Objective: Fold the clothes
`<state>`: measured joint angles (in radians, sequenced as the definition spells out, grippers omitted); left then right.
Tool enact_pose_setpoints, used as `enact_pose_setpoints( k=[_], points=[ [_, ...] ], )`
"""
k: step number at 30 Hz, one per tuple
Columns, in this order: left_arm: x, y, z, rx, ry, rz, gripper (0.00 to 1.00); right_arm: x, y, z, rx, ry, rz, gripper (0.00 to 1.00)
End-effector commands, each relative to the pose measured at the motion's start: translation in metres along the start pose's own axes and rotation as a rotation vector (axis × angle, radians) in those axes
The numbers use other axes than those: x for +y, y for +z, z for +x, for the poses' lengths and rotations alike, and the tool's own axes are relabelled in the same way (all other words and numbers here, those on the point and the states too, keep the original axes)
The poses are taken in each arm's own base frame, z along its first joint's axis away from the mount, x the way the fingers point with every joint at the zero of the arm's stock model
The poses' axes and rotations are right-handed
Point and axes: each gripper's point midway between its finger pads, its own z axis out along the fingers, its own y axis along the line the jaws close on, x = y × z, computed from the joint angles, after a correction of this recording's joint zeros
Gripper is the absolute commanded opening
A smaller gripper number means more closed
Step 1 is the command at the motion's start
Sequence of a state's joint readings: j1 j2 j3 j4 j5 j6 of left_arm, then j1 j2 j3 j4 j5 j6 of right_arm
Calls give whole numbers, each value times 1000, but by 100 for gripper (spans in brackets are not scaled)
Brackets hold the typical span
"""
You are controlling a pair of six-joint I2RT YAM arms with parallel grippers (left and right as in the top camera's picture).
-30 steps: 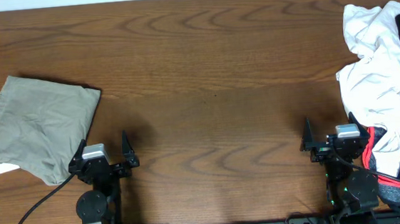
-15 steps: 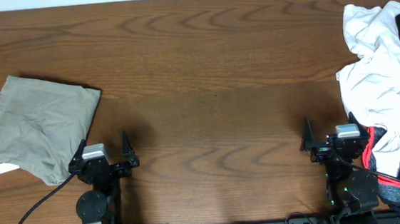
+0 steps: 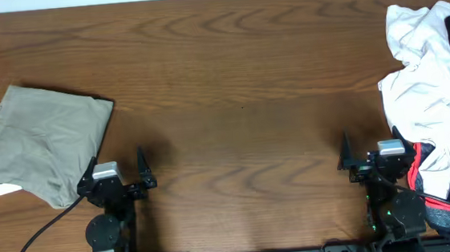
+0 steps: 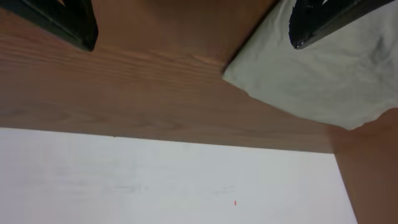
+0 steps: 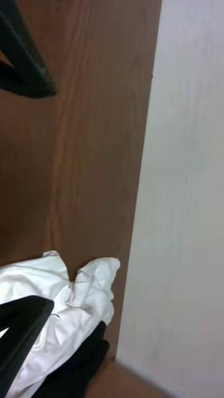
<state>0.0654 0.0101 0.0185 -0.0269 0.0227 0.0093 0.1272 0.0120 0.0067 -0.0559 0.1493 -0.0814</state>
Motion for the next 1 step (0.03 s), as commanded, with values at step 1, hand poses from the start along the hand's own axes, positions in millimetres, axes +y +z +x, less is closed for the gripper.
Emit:
enact_pose_setpoints(
  k=[1],
  points=[
    [4, 1, 16, 51, 22, -20, 98, -5, 0, 1, 1, -8, 21, 99]
  ],
)
